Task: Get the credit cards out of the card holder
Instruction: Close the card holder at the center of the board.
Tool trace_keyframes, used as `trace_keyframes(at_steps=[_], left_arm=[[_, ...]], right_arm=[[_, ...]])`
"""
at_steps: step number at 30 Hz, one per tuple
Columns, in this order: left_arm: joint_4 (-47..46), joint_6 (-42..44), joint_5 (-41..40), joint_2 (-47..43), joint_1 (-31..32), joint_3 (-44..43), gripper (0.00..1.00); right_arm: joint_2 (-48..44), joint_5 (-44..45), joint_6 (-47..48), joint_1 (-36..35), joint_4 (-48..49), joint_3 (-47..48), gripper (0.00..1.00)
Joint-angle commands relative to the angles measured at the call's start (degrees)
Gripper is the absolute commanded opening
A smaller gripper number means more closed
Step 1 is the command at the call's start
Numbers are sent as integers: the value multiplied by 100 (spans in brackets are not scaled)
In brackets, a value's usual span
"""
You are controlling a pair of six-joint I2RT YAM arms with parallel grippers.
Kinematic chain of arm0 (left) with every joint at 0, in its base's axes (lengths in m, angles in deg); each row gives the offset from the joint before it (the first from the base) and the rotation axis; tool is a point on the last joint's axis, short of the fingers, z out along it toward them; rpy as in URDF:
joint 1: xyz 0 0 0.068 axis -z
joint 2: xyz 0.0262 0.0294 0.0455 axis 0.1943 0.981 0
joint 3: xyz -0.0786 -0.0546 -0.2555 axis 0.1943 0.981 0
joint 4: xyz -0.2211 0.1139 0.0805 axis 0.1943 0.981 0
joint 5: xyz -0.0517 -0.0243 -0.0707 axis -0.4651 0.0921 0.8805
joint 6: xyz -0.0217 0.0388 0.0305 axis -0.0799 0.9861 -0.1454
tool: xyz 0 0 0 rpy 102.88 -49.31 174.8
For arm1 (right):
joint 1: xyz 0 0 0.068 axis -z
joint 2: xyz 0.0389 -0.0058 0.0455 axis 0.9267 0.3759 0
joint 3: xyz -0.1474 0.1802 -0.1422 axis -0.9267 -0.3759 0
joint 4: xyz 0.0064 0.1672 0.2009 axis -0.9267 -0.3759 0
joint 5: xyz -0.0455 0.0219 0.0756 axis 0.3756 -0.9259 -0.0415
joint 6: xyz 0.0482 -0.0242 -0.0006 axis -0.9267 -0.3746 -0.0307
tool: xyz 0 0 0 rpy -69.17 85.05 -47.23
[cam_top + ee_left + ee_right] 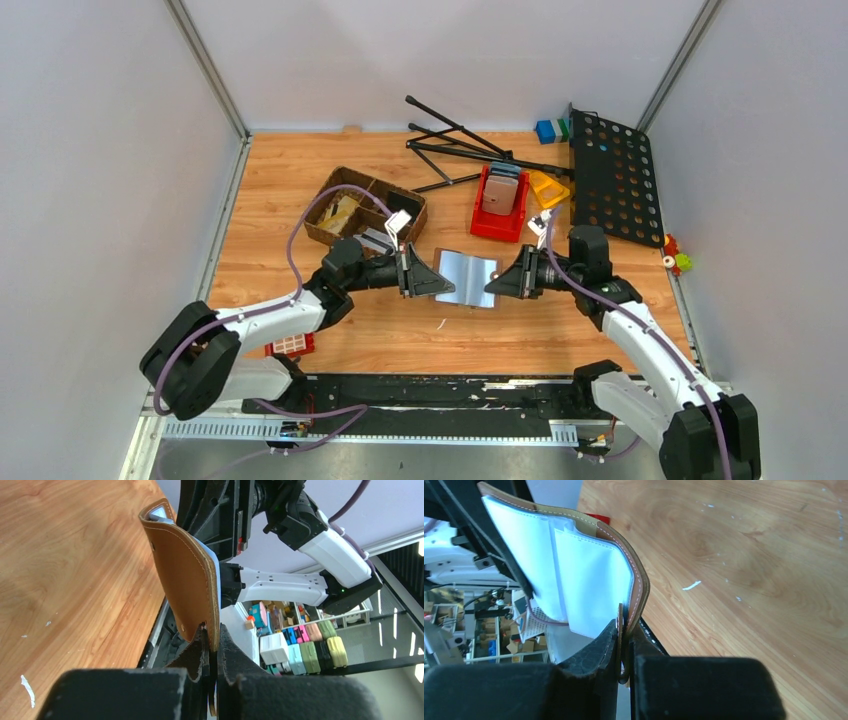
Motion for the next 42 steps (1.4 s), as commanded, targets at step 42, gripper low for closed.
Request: trace_keyframes(at_steps=[42], left_arm=[[1427, 1769, -2309, 3960, 1330, -1894, 4]], right_arm=[[1392, 1394, 295, -465, 457, -453, 31]])
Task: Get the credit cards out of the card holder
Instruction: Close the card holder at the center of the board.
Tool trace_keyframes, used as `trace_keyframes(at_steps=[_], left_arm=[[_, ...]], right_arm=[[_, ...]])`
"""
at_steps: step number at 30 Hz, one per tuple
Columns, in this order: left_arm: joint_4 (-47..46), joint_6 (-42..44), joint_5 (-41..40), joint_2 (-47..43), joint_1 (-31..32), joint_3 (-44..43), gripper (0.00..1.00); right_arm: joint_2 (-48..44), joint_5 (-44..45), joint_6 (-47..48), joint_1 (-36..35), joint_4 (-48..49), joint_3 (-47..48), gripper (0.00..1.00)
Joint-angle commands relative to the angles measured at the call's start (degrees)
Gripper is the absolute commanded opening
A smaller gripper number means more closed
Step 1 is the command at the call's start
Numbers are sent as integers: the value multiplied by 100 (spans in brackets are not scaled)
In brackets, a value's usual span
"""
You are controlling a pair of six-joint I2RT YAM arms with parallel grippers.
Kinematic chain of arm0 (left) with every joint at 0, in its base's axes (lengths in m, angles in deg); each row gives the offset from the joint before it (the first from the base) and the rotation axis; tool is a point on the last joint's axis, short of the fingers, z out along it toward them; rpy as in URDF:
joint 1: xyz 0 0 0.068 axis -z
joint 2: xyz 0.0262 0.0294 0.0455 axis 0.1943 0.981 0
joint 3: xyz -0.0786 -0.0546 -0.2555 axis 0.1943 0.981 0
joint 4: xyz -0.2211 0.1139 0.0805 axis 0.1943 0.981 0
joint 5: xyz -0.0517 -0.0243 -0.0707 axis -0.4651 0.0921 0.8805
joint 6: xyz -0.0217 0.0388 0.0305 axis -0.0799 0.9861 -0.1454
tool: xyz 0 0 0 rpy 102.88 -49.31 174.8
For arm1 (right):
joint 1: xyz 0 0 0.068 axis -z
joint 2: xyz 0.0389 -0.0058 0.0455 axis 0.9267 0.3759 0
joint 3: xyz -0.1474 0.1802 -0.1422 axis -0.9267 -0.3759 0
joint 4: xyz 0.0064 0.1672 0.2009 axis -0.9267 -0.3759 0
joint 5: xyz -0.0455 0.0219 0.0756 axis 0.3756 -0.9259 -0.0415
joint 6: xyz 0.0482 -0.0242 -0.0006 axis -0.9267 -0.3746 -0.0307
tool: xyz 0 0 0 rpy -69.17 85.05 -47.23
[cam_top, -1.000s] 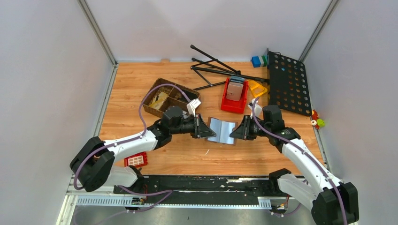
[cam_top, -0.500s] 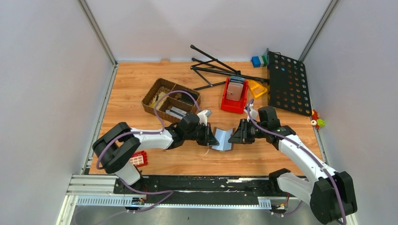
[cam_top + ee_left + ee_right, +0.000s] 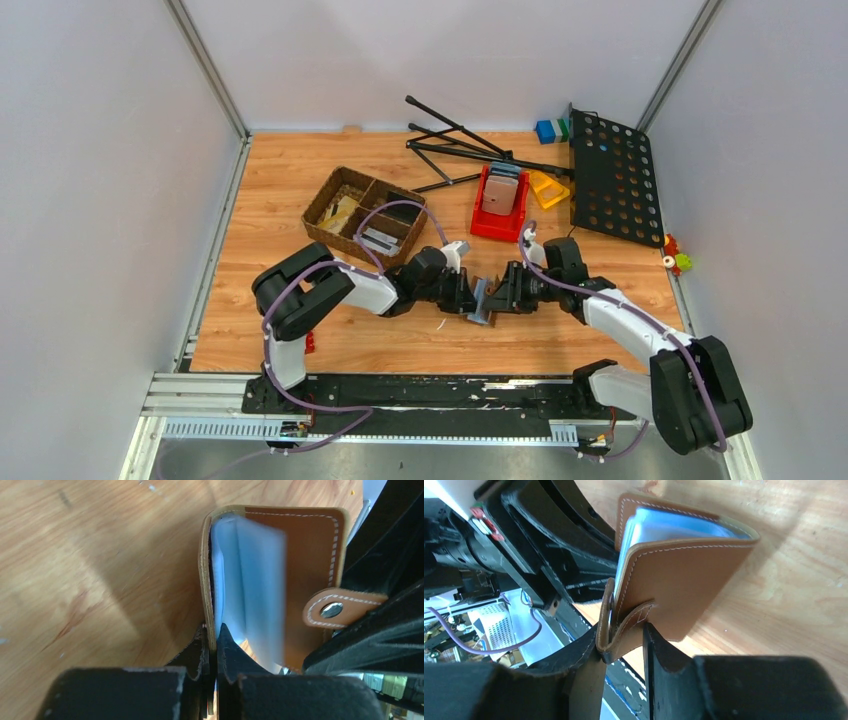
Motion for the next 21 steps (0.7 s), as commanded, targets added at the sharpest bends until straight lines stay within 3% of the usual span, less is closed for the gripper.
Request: trace_keyframes(at_steps=[1, 6, 14, 21], left_arm=[[-22, 129, -275, 432, 194, -309, 6], [235, 225, -405, 494, 207, -430, 24], [1787, 834, -931, -109, 207, -574, 57], [2357, 938, -1083, -587, 189, -324, 62]], right_arm=[[97, 24, -26, -28, 587, -9, 32], [124, 46, -21, -24, 685, -70, 39], [137, -14, 46, -24, 754, -34, 45], [258, 113, 127, -24, 695, 66, 45]])
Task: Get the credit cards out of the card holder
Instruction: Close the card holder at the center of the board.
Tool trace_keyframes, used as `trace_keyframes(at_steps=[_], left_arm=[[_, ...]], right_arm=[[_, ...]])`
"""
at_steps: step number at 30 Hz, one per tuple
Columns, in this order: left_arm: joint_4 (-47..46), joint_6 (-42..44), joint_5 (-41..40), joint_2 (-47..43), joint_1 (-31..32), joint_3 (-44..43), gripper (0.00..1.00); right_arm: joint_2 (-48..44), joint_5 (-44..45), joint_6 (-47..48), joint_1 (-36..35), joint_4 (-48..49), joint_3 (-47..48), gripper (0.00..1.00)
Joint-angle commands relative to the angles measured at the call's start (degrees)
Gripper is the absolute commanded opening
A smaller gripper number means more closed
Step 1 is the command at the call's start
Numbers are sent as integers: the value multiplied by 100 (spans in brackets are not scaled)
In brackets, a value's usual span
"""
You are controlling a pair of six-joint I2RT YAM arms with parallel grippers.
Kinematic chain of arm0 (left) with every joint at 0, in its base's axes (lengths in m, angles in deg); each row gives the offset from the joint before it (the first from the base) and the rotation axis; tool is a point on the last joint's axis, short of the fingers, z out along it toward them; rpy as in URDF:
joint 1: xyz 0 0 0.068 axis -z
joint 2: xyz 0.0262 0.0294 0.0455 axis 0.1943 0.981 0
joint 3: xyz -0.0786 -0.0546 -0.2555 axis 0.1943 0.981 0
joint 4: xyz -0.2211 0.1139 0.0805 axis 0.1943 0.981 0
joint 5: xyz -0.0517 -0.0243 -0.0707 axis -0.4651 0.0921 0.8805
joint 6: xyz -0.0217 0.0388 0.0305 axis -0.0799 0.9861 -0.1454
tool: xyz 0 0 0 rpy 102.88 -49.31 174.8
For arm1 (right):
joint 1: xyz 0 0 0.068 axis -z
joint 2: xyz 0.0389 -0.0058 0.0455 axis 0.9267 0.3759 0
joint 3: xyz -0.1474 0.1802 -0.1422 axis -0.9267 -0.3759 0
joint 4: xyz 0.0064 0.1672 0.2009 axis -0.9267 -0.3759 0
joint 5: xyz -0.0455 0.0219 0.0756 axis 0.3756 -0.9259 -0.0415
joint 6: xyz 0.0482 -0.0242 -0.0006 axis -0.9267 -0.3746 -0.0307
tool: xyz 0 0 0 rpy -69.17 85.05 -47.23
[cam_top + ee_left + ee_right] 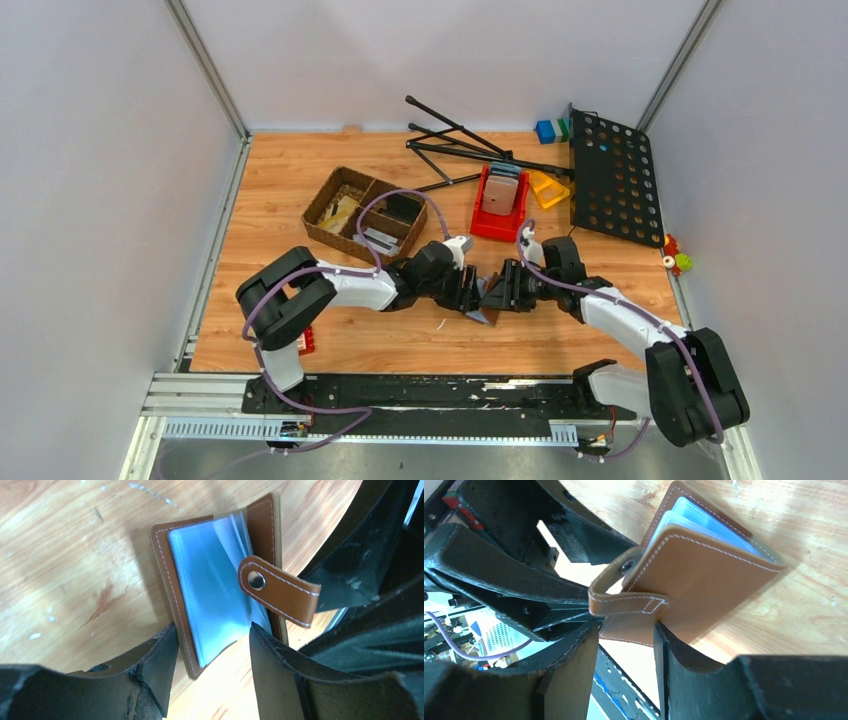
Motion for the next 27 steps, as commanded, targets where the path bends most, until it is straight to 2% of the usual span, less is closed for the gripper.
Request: trace_keyframes(at_steps=[1, 9, 14, 16, 23, 27], left_arm=[[1074, 323, -403, -389, 8, 326, 62], [1747, 421, -730, -1412, -210, 715, 63], [2016, 493, -893, -2221, -378, 1021, 63], [2140, 535, -961, -2489, -435, 1067, 63], [2326, 630, -1064, -2985, -509, 1186, 62], [2357, 696, -1087, -3155, -520, 1247, 62]], right_arm=[[61, 86, 142, -21, 225, 136, 45], [300, 161, 175, -31, 199, 474, 38], [790, 269, 190, -35, 291, 585, 34], [1153, 302, 232, -33, 328, 642, 28], [2115, 360, 261, -33, 640, 659, 16], [1807, 337, 283, -29, 433, 734, 10]])
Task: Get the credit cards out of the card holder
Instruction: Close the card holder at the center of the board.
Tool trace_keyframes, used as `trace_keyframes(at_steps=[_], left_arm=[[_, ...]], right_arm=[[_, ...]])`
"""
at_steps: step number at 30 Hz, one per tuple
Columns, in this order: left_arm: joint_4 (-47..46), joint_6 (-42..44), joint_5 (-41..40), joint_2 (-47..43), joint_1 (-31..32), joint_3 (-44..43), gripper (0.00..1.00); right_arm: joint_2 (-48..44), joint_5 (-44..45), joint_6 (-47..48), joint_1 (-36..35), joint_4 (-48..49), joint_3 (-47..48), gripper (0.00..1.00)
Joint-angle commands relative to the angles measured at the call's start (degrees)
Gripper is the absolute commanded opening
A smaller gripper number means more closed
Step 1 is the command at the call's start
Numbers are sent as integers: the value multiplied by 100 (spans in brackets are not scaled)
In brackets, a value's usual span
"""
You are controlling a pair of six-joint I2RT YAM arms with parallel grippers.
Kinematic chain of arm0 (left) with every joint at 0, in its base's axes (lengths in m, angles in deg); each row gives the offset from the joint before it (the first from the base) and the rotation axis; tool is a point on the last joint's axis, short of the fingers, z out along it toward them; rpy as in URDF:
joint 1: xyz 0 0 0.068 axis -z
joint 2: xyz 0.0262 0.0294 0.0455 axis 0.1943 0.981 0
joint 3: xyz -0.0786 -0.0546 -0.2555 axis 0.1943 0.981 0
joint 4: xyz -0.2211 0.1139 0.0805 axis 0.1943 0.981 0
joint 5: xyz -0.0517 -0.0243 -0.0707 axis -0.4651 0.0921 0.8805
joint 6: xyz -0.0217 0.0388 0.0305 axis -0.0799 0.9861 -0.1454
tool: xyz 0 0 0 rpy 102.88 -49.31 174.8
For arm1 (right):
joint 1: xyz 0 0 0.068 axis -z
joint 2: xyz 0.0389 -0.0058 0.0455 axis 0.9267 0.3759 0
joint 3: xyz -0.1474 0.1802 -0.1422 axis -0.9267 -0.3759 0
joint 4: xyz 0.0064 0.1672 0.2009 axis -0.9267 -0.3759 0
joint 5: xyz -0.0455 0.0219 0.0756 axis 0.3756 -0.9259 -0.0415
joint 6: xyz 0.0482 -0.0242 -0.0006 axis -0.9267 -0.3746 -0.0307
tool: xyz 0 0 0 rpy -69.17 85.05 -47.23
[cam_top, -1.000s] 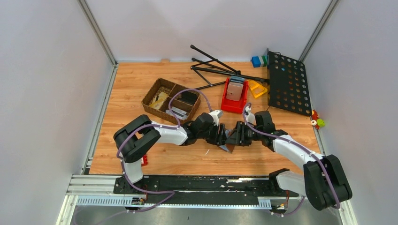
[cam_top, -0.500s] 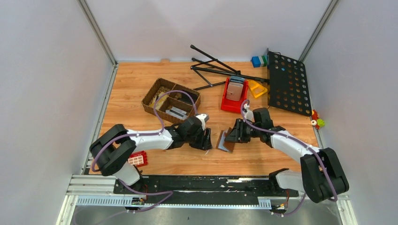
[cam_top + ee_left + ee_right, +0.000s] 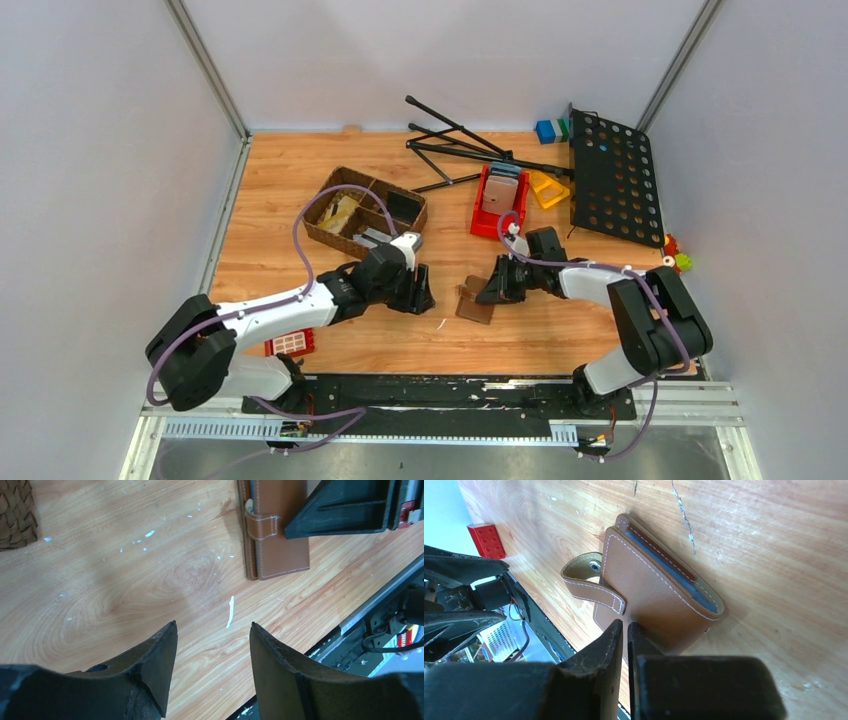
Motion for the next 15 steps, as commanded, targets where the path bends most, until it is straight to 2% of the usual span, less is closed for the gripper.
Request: trace_keyframes(at_steps=[1, 4, 7, 11, 15], left_arm=[[141, 232, -189, -303, -30, 101, 62], [126, 282, -339, -680, -30, 240, 62], [106, 338, -604, -1156, -30, 393, 63], [140, 396, -847, -1715, -30, 544, 63], [219, 399, -1100, -2240, -34, 712, 64]], right_arm=[[-411, 412, 225, -30, -160, 76, 10], [-1064, 646, 403, -31, -651, 200, 10], [-1426, 454, 459, -24, -827, 205, 10], [-1289, 326, 448, -31, -712, -24, 8], [-733, 457, 402, -28, -314, -297, 3]])
